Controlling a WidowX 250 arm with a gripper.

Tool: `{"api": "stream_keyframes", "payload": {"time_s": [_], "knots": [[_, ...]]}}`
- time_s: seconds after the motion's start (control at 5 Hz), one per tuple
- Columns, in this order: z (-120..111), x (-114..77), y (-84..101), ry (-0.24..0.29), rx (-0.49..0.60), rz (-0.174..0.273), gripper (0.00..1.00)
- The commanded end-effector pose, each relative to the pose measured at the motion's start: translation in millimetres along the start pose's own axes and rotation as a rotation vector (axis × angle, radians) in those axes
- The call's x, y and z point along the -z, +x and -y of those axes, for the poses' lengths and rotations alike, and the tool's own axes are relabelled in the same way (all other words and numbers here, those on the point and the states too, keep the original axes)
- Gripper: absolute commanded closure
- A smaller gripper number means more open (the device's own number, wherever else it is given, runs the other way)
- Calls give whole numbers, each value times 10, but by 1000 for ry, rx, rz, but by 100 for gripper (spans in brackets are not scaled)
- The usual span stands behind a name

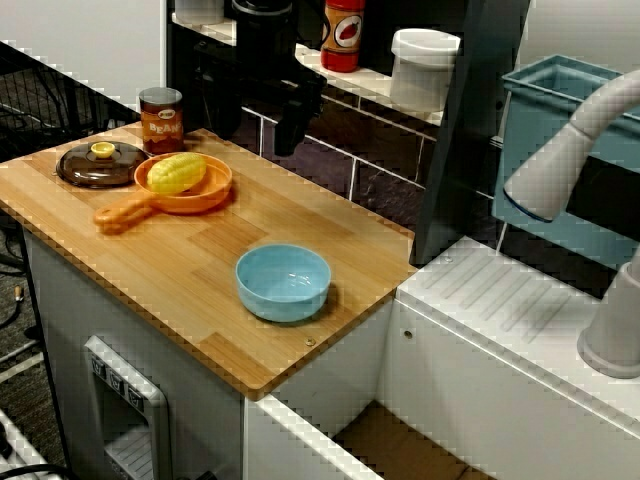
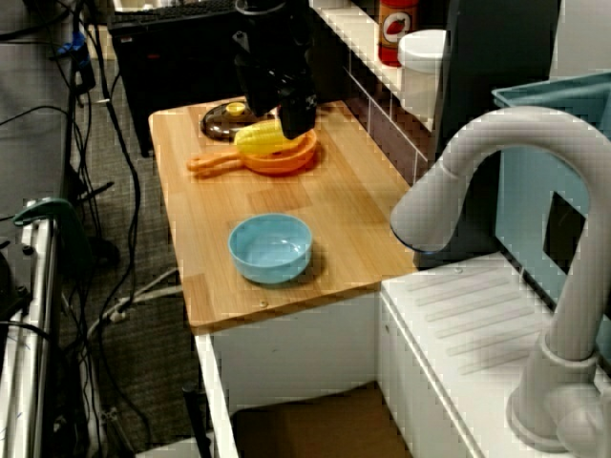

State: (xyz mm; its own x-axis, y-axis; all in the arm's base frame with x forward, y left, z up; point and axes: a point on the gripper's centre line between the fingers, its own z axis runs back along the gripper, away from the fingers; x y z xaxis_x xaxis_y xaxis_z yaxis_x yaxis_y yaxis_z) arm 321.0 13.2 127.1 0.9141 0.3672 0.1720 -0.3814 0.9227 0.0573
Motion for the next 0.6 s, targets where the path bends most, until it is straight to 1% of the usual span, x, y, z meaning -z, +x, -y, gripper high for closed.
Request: {"api": "stream_keyframes", "payload": {"time_s": [0.0, 0.2, 0.4], "knots": [[0, 0, 0, 0, 0, 0, 0], [-238, 87, 130, 54, -74, 30, 0], [-390, 106, 126, 99, -96, 56, 0]]}}
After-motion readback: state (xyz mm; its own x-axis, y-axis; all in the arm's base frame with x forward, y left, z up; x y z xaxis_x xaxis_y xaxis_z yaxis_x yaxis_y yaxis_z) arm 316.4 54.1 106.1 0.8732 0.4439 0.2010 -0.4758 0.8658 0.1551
